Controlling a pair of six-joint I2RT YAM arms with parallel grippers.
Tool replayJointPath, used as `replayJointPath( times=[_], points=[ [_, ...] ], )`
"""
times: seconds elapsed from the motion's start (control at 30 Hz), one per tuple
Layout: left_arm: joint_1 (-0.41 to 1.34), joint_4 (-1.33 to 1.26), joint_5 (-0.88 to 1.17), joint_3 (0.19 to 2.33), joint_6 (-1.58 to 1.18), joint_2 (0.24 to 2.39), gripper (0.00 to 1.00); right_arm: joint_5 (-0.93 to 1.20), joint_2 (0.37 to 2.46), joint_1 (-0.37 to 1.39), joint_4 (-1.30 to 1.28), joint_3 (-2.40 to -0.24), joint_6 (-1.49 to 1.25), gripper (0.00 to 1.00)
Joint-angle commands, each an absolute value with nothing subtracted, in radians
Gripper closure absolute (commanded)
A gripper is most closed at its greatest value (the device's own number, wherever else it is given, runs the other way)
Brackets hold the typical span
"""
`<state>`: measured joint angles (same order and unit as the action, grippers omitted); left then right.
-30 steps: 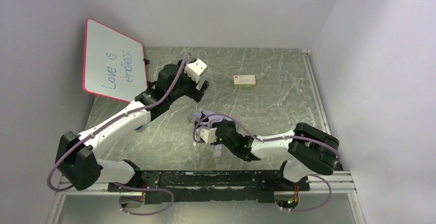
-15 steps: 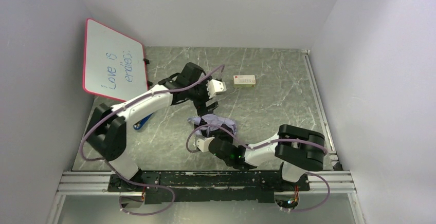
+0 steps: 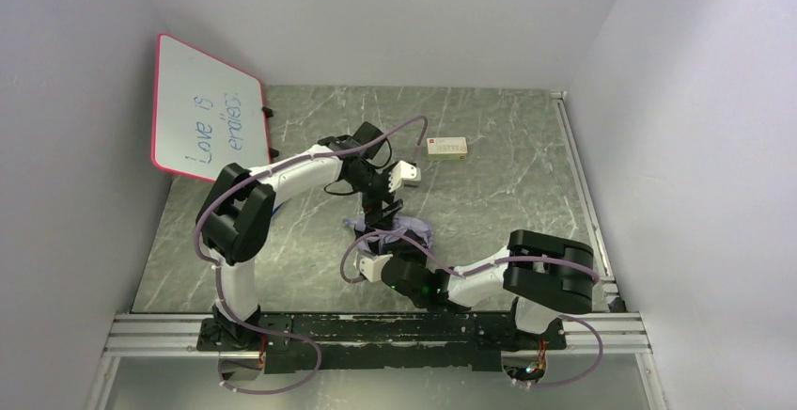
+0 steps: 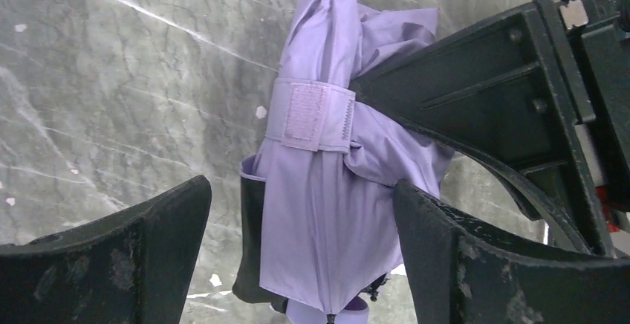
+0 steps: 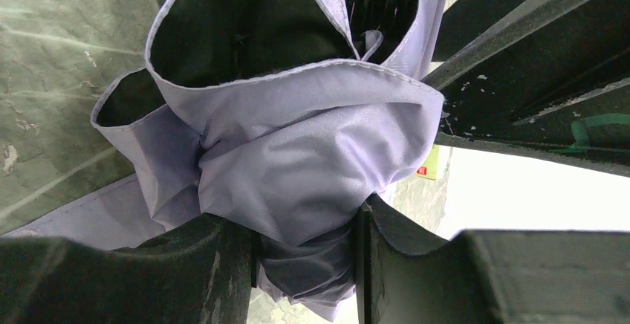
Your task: Put away the umbrella
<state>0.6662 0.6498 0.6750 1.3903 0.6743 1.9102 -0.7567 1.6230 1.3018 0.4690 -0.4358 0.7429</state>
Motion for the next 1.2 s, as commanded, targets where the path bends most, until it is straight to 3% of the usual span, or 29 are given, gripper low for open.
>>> replayJointPath(
  times=[0.0,0.4,0.63,0.97,1.07,1.17],
  points=[
    [0.66,0.696,0.741,1.371,0.716,1.905,0.04,-0.662,1.683,1.304,0.202,-0.363,0.646,0.76],
    [0.659,0.638,0.675,1.252,0.7,1.848,0.05,-0.655,1.685,1.304,0.186,-0.376,0.646,0.76],
    [0.66,0.653,0.75,1.318,0.715,1.944,0.18,-0.656,1.689,1.307,0.183,-0.385,0.641,0.76],
    [0.682,0.601,0.68,1.283,0.697,1.983,0.21,-0.656,1.695,1.312,0.182,-0.389,0.629,0.76],
    [0.693,0.592,0.605,1.261,0.695,1.987,0.33,-0.658,1.693,1.311,0.185,-0.394,0.631,0.76],
    [0.706,0.593,0.549,1.252,0.703,1.992,0.54,-0.657,1.683,1.311,0.192,-0.397,0.632,0.75]
  ],
)
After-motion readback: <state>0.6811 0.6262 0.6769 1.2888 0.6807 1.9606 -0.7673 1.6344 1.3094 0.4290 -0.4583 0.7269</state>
